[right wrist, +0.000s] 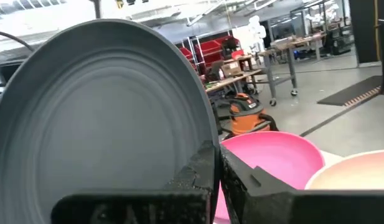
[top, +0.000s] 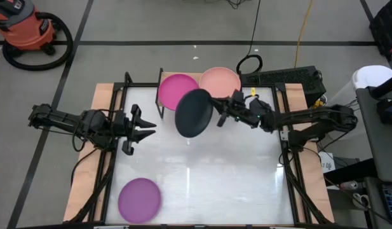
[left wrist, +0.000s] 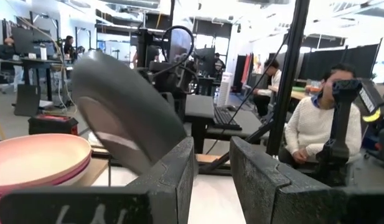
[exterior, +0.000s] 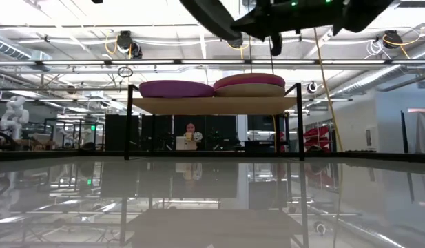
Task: Place and stack plates onto a shelf
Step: Stack the black plate on top of the purple plate on the shelf
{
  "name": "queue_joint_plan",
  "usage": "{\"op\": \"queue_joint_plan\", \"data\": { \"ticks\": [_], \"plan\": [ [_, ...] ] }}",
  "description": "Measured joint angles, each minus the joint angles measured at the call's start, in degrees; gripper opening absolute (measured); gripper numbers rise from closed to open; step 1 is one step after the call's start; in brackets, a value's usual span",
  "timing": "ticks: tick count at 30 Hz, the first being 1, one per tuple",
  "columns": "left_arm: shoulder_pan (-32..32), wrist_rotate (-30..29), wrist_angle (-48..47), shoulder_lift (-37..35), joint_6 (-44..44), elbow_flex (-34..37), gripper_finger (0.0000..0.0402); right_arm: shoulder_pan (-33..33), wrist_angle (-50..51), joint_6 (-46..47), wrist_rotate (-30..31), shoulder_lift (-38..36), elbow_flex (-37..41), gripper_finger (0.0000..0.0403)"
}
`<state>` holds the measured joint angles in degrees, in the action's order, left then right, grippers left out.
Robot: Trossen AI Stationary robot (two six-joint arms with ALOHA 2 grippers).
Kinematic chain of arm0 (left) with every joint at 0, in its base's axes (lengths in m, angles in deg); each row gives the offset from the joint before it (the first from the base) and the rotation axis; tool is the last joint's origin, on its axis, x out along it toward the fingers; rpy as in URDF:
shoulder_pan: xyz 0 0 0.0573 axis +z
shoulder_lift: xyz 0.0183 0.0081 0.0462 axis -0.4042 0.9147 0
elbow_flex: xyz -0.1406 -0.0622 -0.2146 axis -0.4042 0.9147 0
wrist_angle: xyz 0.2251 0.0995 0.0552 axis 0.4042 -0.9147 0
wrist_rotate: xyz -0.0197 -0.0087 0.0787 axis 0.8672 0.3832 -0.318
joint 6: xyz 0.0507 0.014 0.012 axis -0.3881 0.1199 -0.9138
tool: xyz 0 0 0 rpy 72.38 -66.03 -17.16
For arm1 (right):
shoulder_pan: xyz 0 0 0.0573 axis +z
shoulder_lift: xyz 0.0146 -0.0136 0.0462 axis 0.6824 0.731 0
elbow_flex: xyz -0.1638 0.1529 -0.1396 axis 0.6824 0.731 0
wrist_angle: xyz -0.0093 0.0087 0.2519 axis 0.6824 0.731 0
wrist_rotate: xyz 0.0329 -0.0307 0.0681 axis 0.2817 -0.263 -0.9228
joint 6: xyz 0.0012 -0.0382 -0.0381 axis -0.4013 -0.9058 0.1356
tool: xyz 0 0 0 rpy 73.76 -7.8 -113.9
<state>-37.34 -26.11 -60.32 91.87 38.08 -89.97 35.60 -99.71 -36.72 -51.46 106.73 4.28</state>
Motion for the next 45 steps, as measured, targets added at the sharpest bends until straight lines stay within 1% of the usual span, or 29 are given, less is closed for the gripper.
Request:
{"op": "queue_joint_plan", "data": {
  "ticks": [6,9,11,17,21,29,35,41,45],
  "plan": [
    [0.0,0.0,0.4,0.0,3.4,0.0,0.0107,-2.6,0.1,0.1,-0.2,4.7,-5.7,0.0],
    [0.0,0.0,0.9,0.0,3.5,0.0,0.0107,-3.8,2.3,0.1,-2.1,6.5,-9.9,0.0],
    [0.0,0.0,1.6,0.0,3.5,0.0,0.0107,-4.6,6.2,0.1,-3.2,7.8,-13.1,0.0],
    [0.0,0.0,3.7,0.0,0.7,0.0,0.0107,-6.1,21.2,0.1,-3.3,11.9,-23.3,0.0],
    [0.0,0.0,4.5,-0.3,-0.1,-0.2,0.0107,-6.5,25.6,-0.5,-3.3,13.3,-27.8,0.0],
    [0.0,0.0,-0.6,-4.1,-1.8,-3.5,0.0107,-9.0,24.8,0.8,-3.2,13.2,-28.9,0.0],
    [0.0,-0.3,-4.3,-5.5,-5.3,-3.6,0.0107,-11.6,29.4,2.7,-3.4,13.2,-28.9,0.0],
    [0.0,-1.3,-5.0,-4.7,-5.6,-3.6,0.0107,-13.9,27.9,5.5,-8.9,13.1,-28.9,0.0],
    [0.0,-1.4,-4.9,-4.8,-5.6,-3.6,0.0107,-14.7,28.7,5.0,-9.2,13.2,-28.9,0.0]
  ]
}}
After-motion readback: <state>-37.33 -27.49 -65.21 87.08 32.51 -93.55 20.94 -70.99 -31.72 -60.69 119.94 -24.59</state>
